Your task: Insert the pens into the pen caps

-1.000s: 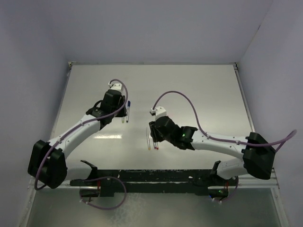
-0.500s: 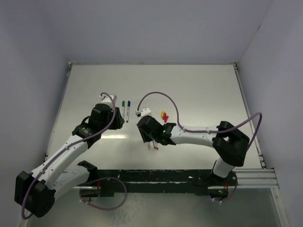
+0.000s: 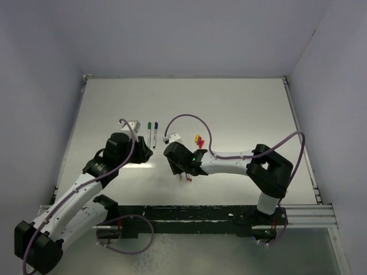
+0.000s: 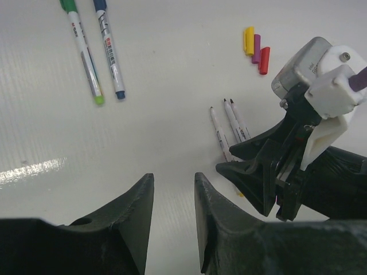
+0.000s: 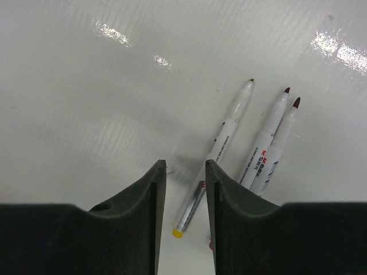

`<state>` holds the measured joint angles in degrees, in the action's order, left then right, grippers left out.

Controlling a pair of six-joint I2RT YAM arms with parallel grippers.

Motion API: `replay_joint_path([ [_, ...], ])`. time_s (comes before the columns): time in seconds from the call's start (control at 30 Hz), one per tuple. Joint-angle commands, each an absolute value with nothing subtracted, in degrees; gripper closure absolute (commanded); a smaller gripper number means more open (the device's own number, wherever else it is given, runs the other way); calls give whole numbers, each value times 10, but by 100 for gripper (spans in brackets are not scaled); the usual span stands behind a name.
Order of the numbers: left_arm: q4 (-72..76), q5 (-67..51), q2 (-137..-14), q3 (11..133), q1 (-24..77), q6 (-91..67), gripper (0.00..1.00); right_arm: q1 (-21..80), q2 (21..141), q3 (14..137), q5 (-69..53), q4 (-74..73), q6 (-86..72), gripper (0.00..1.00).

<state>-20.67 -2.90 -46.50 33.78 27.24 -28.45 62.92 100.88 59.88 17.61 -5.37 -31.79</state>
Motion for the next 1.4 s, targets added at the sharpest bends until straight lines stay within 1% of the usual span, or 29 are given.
replay_joint_path([
  [0.0, -190, -42, -448, 325, 288, -304, 62, 621, 1011, 621, 201, -60, -338, 64],
  [0.27, -187, -13, -454, 319, 329, -319, 61, 614, 1021, 627, 207, -62, -340, 64],
  [0.67, -186, 15, -462, 323, 368, -328, 61, 596, 1044, 624, 189, -59, -351, 67],
  [0.8, -189, 18, -459, 323, 372, -332, 61, 597, 1055, 627, 178, -60, -354, 71],
  [0.87, -190, 18, -458, 323, 373, -334, 61, 597, 1063, 631, 174, -65, -355, 76],
  [0.93, -190, 19, -456, 322, 374, -335, 61, 597, 1071, 635, 173, -74, -358, 82],
  [1.03, -193, 21, -454, 322, 374, -336, 61, 597, 1081, 640, 165, -82, -359, 97],
  [1.07, -193, 22, -454, 322, 373, -337, 61, 597, 1083, 640, 162, -83, -360, 100],
  [1.23, -196, 23, -451, 324, 374, -337, 61, 597, 1073, 640, 142, -65, -356, 100],
  [1.37, -198, 24, -444, 325, 375, -335, 61, 596, 1044, 650, 153, -52, -344, 100],
])
